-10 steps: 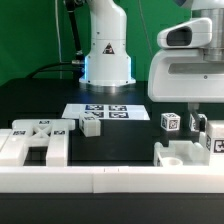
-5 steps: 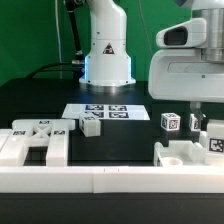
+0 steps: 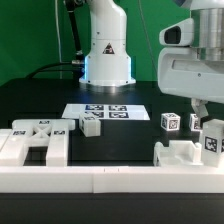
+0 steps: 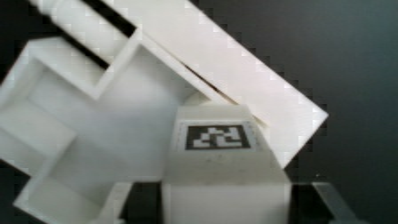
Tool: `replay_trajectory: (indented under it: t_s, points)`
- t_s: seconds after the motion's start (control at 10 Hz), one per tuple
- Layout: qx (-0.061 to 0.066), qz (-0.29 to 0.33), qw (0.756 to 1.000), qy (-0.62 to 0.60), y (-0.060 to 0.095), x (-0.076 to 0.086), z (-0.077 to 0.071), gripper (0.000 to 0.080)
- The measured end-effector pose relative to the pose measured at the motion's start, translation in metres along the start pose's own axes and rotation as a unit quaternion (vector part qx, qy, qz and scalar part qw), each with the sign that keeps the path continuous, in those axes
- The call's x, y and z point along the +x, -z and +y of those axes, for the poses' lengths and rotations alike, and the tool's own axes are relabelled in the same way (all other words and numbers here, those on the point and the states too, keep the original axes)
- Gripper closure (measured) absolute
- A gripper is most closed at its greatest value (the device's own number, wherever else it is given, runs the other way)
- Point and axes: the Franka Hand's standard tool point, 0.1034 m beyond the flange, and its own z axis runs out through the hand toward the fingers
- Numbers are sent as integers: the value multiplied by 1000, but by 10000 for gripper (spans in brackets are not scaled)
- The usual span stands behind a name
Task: Assemble chair
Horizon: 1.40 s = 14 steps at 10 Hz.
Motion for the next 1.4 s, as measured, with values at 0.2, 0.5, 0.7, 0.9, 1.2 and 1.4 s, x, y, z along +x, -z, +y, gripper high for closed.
replay_trajectory:
  t_s: [0.2, 0.5, 0.7, 0.9, 1.2, 1.4]
  points:
    - [1, 0, 997, -82, 0, 0, 0, 509]
    - [3, 0, 986, -166, 0, 0, -1, 509]
    - [3, 0, 968, -249, -1, -2, -1, 509]
    - [3, -2, 952, -308, -1, -4, -2, 392]
    - [4, -3, 970, -243, 0, -5, -3, 172]
    - [4, -2, 991, -132, 0, -6, -3, 157]
